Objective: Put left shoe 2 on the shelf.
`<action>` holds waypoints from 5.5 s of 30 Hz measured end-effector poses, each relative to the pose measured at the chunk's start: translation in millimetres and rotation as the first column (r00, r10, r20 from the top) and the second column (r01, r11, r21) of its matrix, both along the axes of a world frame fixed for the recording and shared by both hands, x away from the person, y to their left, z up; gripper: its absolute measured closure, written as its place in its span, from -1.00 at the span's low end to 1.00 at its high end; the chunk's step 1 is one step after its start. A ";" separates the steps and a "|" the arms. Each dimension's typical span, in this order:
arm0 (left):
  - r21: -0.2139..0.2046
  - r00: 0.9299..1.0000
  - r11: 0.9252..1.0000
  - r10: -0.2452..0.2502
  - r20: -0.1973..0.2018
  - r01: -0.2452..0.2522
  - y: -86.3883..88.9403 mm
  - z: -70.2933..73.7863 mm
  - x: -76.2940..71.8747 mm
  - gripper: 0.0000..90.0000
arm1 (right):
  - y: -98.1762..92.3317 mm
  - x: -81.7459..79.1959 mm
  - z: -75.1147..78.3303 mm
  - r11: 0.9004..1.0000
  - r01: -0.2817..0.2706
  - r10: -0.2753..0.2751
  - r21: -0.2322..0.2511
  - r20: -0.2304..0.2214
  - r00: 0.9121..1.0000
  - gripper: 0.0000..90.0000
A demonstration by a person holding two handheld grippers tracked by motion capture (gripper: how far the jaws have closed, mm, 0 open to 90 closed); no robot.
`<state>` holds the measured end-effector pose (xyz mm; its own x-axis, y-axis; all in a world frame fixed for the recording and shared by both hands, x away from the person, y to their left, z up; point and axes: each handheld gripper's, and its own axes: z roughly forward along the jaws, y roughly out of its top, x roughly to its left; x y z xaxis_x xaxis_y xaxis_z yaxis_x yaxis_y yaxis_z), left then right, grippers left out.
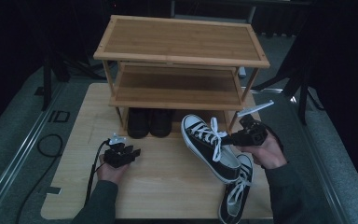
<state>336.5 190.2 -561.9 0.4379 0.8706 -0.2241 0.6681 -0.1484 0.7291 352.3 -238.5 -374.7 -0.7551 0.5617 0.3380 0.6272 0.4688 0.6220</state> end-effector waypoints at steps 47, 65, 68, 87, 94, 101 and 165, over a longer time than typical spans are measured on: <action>-0.010 1.000 1.000 -0.001 -0.001 0.001 0.8 -0.3 0.8 0.26 | 39.8 53.1 49.4 0.985 0.150 -0.165 0.089 0.183 0.969 0.93; -0.011 1.000 1.000 -0.002 -0.004 0.002 0.8 -0.1 1.0 0.26 | 62.0 66.8 40.6 0.953 0.269 -0.295 0.139 0.233 0.926 0.93; -0.011 1.000 1.000 -0.002 -0.004 0.002 0.8 -0.1 1.0 0.26 | 62.7 66.4 40.8 0.948 0.280 -0.310 0.153 0.242 0.919 0.93; -0.012 1.000 1.000 -0.003 -0.004 0.003 0.9 -0.1 1.1 0.26 | 67.1 71.4 29.2 0.910 0.368 -0.408 0.191 0.253 0.877 0.90; -0.012 1.000 1.000 -0.002 -0.004 0.002 0.8 -0.1 1.1 0.26 | 69.1 67.9 38.4 0.934 0.335 -0.358 0.128 0.292 0.887 0.77; -0.010 1.000 1.000 -0.001 -0.005 0.001 0.4 0.1 0.9 0.26 | 61.9 61.2 47.4 0.941 0.314 -0.337 0.124 0.309 0.889 0.70; 0.108 0.990 0.988 -0.121 0.077 0.112 -153.3 16.6 49.1 0.71 | 14.3 12.5 -7.7 0.961 0.276 -0.255 -0.031 0.290 0.922 1.00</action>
<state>385.6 36.9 -545.3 0.5510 0.8292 -0.0942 0.5794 -0.2989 0.7582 364.8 -224.2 -382.5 -0.6330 0.7693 0.0864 0.5393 0.3581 0.7622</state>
